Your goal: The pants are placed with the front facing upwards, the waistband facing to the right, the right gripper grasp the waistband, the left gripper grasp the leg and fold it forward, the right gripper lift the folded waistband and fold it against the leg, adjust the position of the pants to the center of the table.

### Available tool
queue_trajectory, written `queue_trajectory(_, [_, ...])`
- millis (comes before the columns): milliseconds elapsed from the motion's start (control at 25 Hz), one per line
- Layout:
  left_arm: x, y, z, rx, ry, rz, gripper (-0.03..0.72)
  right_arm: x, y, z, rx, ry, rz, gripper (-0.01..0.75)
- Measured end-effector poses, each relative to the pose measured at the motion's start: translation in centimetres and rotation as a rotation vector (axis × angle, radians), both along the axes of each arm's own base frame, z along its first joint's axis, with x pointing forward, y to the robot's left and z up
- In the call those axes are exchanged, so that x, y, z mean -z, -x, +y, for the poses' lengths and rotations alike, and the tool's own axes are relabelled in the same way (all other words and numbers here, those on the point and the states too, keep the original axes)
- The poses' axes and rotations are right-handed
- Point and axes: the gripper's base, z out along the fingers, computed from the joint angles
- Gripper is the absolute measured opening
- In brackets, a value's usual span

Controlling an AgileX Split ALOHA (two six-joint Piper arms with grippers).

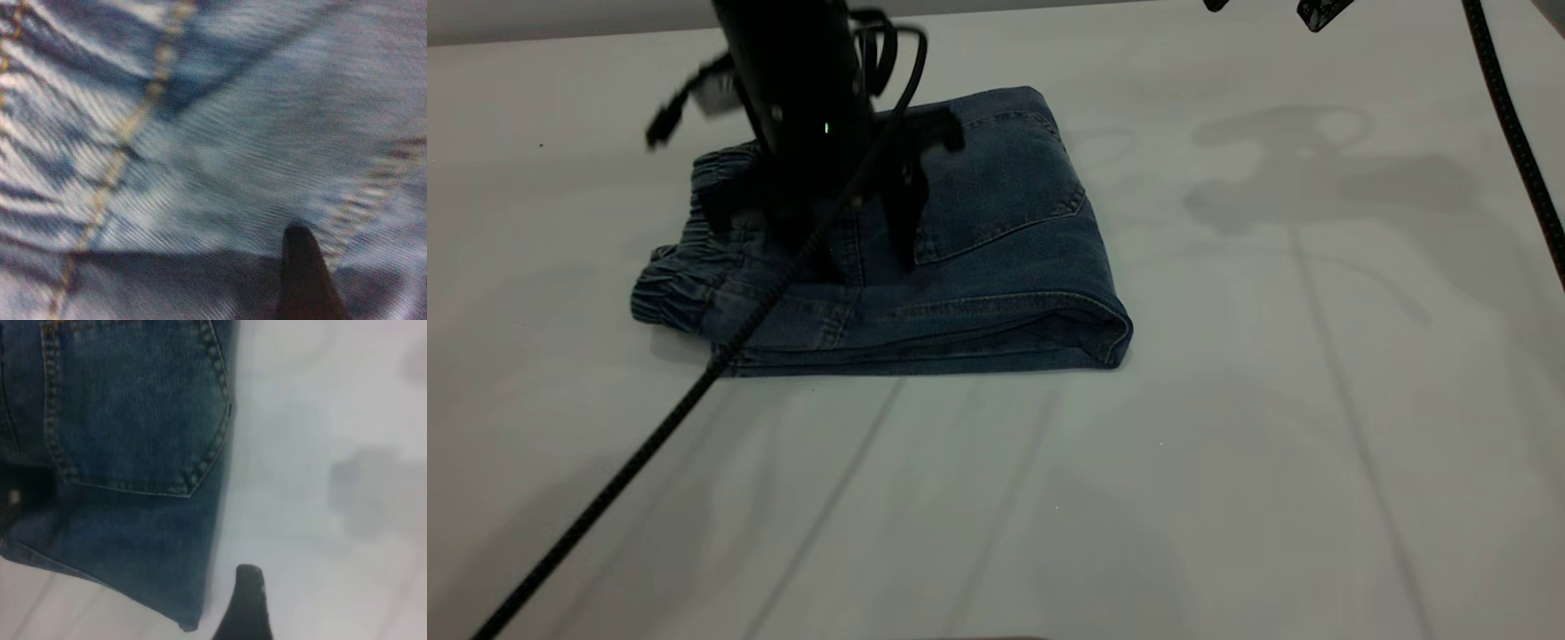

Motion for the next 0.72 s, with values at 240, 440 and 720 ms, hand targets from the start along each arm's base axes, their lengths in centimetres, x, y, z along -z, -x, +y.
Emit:
queue_trajectory(240, [-9.6,0.3,-0.4,0.164,-0.042,-0.308,0.379,-4.8,0.1,0.1,-0.024,-0.021,-0.099,0.552])
queue_trajectory(440, [-19.3,2.7,1.3,0.428,-0.201,-0.584,0.379,-11.6,2.6,-0.1,-0.087,-0.045,-0.177,0.552])
queue_trajectory(720, [-30.1,9.6,6.3,0.652,-0.386,-0.745,0.379,-21.2,8.8,-0.9,-0.121,-0.075,-0.372,0.552])
